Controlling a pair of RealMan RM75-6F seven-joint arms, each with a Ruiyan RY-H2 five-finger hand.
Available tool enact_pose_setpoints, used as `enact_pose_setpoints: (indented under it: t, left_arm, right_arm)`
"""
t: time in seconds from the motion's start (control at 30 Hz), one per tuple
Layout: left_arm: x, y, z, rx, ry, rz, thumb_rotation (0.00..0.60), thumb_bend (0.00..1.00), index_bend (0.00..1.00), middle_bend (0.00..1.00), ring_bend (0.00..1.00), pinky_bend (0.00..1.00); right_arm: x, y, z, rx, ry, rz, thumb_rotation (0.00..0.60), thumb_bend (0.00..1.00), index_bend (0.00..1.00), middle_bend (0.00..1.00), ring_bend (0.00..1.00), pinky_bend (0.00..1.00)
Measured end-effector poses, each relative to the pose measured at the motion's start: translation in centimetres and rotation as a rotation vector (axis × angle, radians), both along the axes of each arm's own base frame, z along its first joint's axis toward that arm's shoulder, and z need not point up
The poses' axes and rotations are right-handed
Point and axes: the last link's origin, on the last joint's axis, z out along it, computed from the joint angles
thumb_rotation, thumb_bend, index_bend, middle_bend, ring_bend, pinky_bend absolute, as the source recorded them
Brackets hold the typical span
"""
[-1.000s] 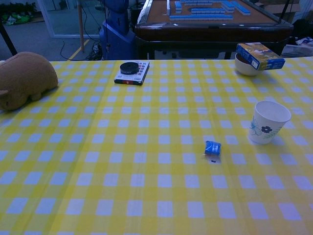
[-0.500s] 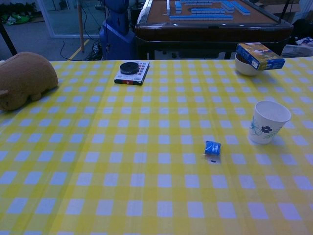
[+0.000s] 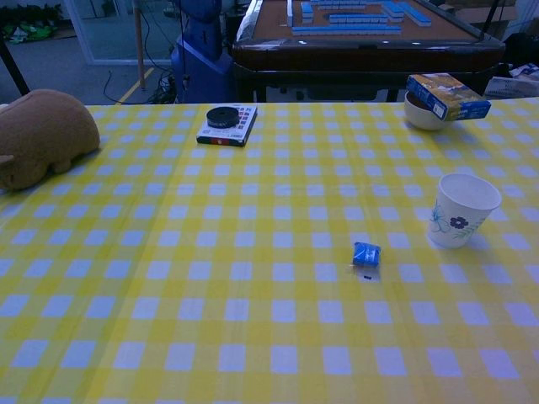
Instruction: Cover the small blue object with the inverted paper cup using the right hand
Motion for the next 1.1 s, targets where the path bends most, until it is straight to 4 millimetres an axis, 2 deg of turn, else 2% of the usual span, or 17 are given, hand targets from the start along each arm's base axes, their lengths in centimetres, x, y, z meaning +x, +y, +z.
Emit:
enact_pose_setpoints:
  t: [0.17,0.47,0.67,1.1]
  left_arm:
    - [-0.1,-0.1,0.5,0.007,-0.01,0.005,0.6,0.26,0.51,0.32,0.29,0.59]
    - [-0.3,-0.2,0.8,0.011,-0.012,0.016,0.6,0.26,0.51,0.32,0.29,0.59]
    - [-0.4,-0.2,0.8,0.015,-0.003,0.019,0.6,0.26,0.51,0.32,0.29,0.59]
    - [-0.4,-0.2,0.8,0.015,-0.003,0.022,0.6,0.26,0.51,0.32,0.29,0.59]
  right_arm:
    - [1.7,-1.6,-1.3,0.03,0.087,-0.018,0.6,0.0,0.19,1.0,0.97,1.0]
    - [4.4,-3.9,-5.1,0.13,0.085,-0.035,0.6,0.0,0.17,1.0,0.97,1.0]
    - [4.4,-4.5,-6.9,0.174,0.087,-0.047,0.6,0.0,0.17,1.0,0.97,1.0]
    - [4.8,-5.6,-9.2,0.222,0.102,-0.059,0.6,0.0,0.17,1.0,0.97,1.0]
